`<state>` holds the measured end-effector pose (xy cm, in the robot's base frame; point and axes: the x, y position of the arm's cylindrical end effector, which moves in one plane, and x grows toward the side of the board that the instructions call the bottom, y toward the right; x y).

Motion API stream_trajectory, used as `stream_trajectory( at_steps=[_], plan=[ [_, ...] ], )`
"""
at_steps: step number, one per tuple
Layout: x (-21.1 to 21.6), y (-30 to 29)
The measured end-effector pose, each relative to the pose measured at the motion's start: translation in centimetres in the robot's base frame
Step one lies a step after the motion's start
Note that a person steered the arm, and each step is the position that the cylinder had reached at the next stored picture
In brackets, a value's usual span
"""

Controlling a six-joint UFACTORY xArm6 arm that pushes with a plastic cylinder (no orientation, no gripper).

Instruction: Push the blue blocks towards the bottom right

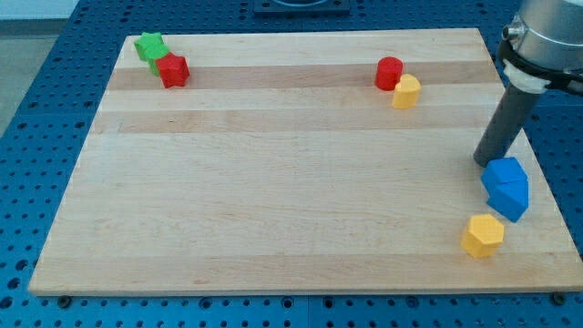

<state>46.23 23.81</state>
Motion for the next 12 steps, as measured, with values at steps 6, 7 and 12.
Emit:
stream_trajectory(
  at_steps=[6, 7, 12],
  plan=[
    [4.5, 6.6],
    [5.1, 6.5],
    [4.5, 2.7]
  ],
)
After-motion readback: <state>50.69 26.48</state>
